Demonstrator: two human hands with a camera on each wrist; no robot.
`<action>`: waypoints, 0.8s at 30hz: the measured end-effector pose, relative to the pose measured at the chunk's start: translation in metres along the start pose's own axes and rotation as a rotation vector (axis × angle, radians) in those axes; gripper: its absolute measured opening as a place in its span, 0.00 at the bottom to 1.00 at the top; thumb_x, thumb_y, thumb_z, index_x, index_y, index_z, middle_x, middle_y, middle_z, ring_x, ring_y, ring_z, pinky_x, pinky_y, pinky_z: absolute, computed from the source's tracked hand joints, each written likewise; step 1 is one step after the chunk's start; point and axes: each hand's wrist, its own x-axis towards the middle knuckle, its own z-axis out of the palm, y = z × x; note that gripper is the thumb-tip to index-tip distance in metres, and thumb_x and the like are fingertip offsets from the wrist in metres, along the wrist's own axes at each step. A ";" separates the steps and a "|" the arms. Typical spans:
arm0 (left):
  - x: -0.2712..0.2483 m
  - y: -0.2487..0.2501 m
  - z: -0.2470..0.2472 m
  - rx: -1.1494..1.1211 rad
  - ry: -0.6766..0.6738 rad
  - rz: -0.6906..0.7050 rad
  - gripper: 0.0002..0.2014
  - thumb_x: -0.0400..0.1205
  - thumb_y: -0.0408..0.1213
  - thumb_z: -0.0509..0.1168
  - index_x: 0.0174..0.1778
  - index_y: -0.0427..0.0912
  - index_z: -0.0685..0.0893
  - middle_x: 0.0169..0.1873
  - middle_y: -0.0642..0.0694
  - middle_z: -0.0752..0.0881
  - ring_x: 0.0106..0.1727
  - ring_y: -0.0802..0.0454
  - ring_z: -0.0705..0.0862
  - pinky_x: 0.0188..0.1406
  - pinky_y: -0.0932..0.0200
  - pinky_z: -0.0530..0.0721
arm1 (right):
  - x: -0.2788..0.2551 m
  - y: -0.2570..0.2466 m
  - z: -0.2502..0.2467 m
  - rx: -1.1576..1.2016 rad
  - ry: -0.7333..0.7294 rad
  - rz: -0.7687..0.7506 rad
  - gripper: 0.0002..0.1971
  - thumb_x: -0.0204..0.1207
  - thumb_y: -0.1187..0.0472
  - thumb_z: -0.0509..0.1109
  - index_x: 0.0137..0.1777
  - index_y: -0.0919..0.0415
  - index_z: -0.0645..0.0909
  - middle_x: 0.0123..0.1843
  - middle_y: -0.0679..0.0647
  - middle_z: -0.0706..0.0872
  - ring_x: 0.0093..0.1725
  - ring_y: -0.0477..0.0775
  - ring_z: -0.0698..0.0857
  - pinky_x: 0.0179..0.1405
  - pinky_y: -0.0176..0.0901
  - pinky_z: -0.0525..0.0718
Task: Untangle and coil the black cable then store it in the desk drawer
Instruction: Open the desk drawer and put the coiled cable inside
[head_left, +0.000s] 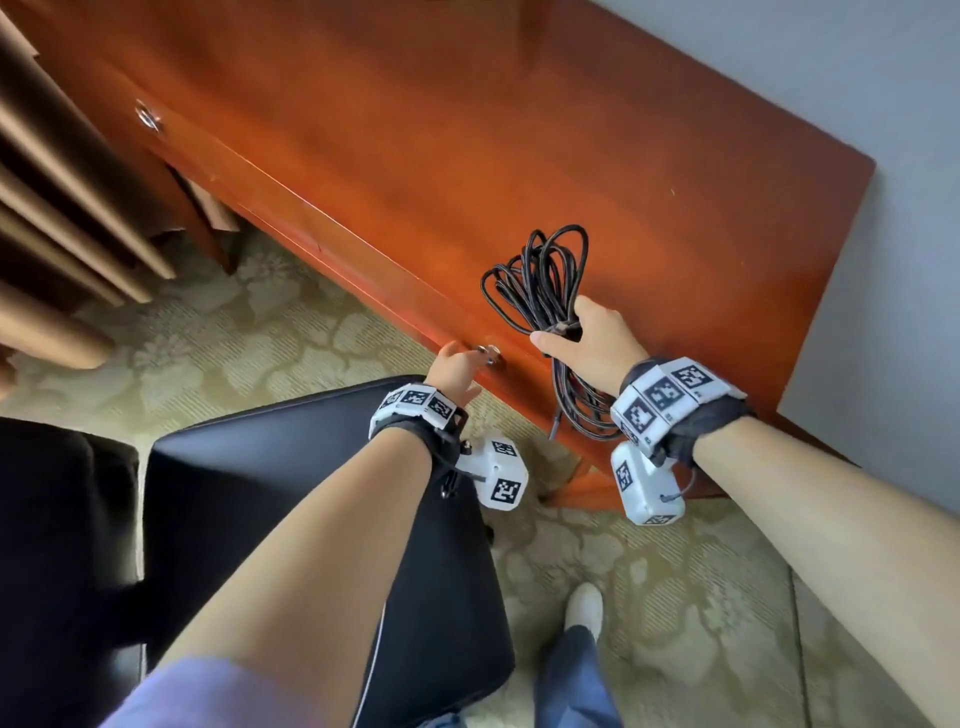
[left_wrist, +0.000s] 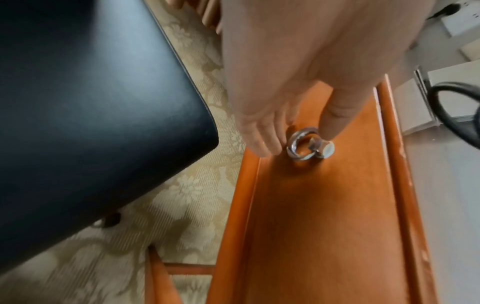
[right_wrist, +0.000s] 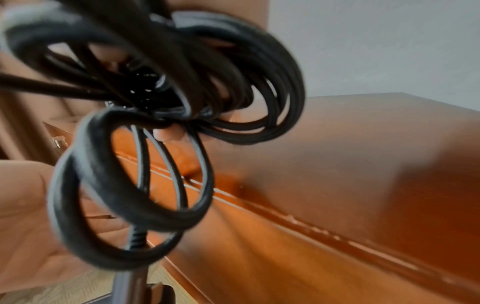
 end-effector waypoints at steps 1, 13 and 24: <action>0.000 0.001 0.003 -0.104 -0.013 -0.022 0.21 0.84 0.30 0.60 0.74 0.34 0.71 0.70 0.37 0.76 0.73 0.41 0.73 0.58 0.55 0.78 | -0.001 0.003 0.000 0.002 0.003 0.012 0.21 0.74 0.47 0.69 0.48 0.68 0.74 0.47 0.59 0.84 0.47 0.62 0.84 0.51 0.58 0.83; -0.023 0.009 0.000 -0.128 -0.110 -0.145 0.08 0.80 0.28 0.64 0.42 0.47 0.76 0.37 0.49 0.79 0.37 0.56 0.78 0.32 0.64 0.74 | -0.016 0.016 0.006 0.064 0.036 0.087 0.20 0.74 0.48 0.70 0.50 0.67 0.76 0.48 0.56 0.84 0.46 0.58 0.83 0.45 0.49 0.80; -0.066 -0.041 -0.052 -0.046 -0.116 -0.187 0.18 0.79 0.61 0.61 0.52 0.50 0.79 0.55 0.47 0.80 0.58 0.48 0.80 0.57 0.52 0.78 | -0.038 0.011 0.014 0.059 0.002 0.100 0.15 0.74 0.48 0.70 0.49 0.59 0.77 0.52 0.55 0.85 0.51 0.57 0.83 0.53 0.52 0.81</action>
